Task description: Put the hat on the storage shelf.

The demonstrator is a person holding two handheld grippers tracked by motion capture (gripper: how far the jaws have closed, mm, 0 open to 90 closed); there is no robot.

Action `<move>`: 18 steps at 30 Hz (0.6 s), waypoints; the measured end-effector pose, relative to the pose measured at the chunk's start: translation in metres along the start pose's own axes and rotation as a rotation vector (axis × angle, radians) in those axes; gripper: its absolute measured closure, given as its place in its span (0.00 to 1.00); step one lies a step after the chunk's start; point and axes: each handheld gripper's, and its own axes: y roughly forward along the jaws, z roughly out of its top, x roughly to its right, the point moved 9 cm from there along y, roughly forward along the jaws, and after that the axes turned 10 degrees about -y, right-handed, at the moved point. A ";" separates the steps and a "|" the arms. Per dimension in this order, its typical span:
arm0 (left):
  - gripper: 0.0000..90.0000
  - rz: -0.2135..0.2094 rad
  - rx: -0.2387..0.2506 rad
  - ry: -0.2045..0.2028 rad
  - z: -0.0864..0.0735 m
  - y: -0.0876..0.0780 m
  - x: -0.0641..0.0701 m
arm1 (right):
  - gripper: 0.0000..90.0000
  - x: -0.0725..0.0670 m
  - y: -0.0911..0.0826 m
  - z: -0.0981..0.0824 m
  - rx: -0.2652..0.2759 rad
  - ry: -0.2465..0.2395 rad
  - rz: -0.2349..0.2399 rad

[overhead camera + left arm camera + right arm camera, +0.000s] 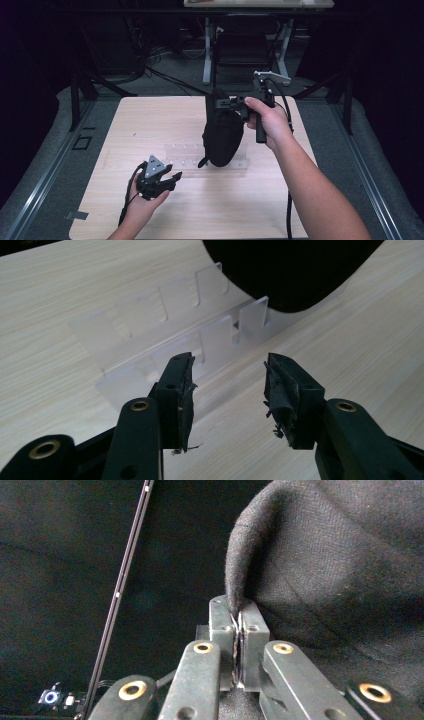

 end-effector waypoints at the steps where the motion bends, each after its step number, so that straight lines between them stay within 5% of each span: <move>1: 0.61 0.000 0.000 0.000 0.000 0.000 0.000 | 0.98 0.000 0.000 0.000 0.000 0.000 0.000; 18: 0.68 -0.051 0.023 0.057 0.023 0.007 0.037 | 0.97 -0.004 0.010 0.000 0.000 -0.008 -0.003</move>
